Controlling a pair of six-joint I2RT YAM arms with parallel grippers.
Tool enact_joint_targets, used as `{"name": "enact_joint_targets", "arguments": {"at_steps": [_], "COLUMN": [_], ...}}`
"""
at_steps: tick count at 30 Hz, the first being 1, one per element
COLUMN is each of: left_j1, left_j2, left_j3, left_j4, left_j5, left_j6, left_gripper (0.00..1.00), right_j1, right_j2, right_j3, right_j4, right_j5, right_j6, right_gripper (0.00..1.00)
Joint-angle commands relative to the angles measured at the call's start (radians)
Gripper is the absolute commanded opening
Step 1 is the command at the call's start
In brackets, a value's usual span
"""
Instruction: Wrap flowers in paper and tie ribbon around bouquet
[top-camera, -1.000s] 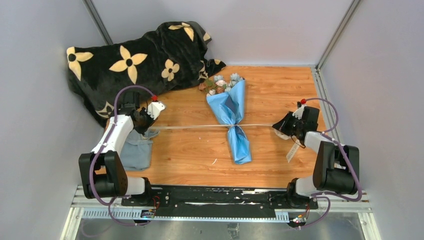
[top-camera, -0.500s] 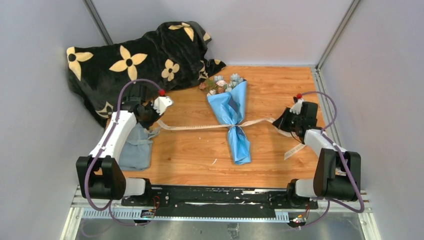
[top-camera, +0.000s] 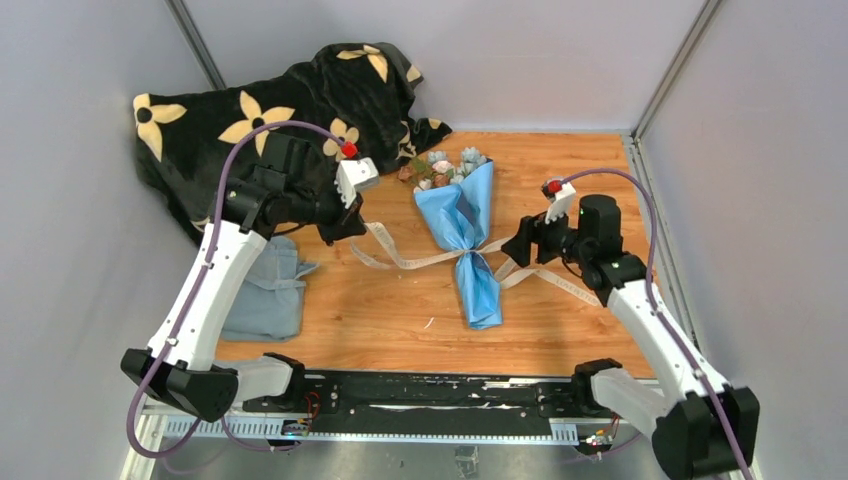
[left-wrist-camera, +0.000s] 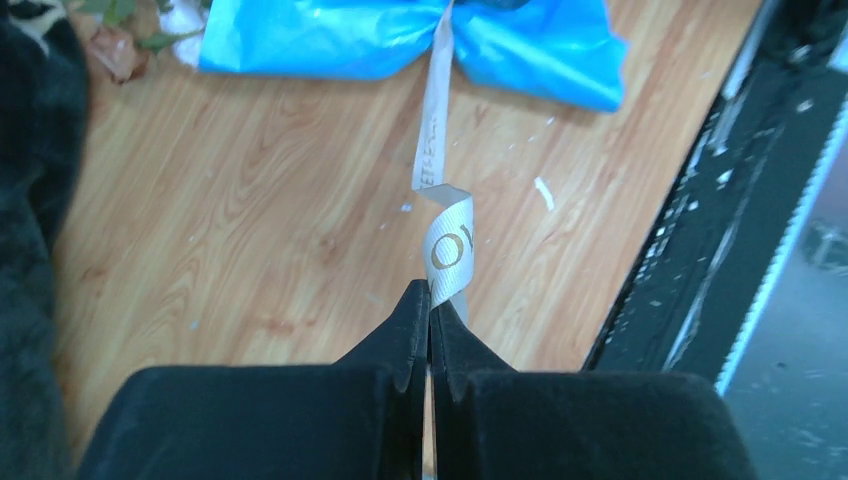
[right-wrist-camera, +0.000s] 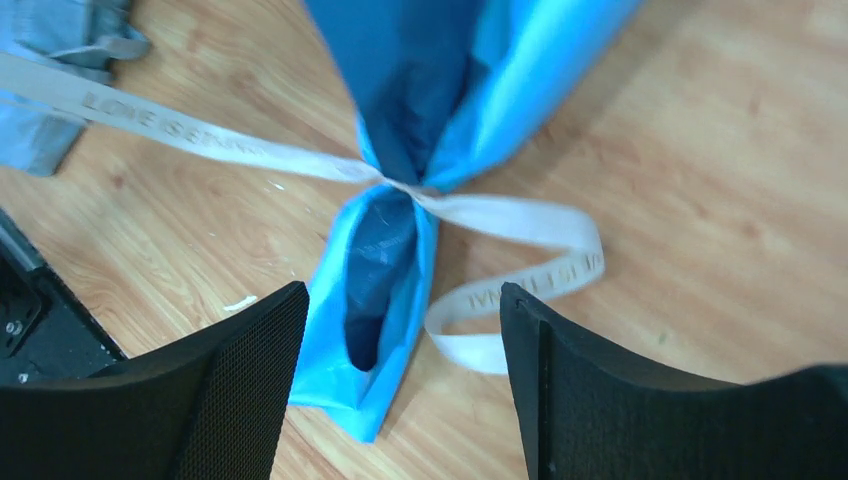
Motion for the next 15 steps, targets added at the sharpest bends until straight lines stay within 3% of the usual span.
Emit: {"name": "enact_joint_targets", "arguments": {"at_steps": [1,4,8,15], "left_j1": [-0.007,-0.007,-0.007,-0.007], "left_j2": [-0.001,0.007,0.006,-0.004], "left_j3": [0.080,0.124,0.206,0.275], "left_j4": [-0.056,-0.067,-0.078,-0.107], "left_j5": [0.145,0.168,0.186,0.189], "left_j6": [-0.098,-0.119,-0.156,-0.152], "left_gripper": [0.00,0.00,0.00,0.00], "right_j1": [0.105,0.265,0.406,0.429], "right_j2": [-0.108,-0.080,0.071,0.347], "right_j3": [-0.006,-0.058,-0.022,0.088], "right_j4": [0.201,0.423,0.549,0.579], "right_j5": [-0.088,-0.158,-0.262,-0.277], "right_j6": [-0.153,-0.271,-0.459,-0.552], "right_gripper": [0.75,0.80,0.85,0.86]}}
